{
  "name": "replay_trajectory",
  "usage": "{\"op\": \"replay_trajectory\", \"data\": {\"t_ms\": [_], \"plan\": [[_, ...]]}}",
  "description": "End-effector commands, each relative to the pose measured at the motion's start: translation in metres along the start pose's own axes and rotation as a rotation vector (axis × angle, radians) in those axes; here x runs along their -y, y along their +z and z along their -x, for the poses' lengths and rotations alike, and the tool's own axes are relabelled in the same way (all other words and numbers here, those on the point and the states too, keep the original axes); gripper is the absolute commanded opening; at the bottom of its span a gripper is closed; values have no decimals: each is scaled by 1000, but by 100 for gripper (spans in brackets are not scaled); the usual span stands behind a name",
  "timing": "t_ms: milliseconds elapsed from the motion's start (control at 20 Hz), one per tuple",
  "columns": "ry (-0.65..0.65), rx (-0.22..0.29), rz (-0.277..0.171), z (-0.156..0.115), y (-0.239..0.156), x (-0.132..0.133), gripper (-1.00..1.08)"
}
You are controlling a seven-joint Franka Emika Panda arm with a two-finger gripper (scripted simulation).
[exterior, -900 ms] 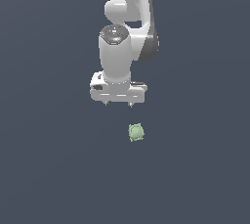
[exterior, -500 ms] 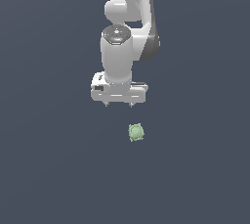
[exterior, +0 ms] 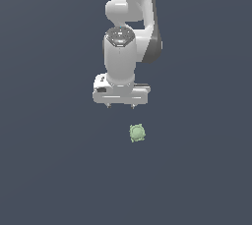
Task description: Pick up the object and move it to a goal position.
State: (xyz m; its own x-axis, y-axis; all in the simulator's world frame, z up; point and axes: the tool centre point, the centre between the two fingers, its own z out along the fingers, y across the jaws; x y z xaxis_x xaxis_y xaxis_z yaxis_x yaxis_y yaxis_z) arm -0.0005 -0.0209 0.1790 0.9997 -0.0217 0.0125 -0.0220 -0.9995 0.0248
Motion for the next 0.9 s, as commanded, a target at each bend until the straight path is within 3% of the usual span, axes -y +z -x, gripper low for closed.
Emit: {"op": "replay_trajectory", "data": {"t_ms": [0, 850], "plan": [[-14, 1, 0, -3, 5, 4, 100], [-207, 9, -21, -45, 77, 68, 100]]}}
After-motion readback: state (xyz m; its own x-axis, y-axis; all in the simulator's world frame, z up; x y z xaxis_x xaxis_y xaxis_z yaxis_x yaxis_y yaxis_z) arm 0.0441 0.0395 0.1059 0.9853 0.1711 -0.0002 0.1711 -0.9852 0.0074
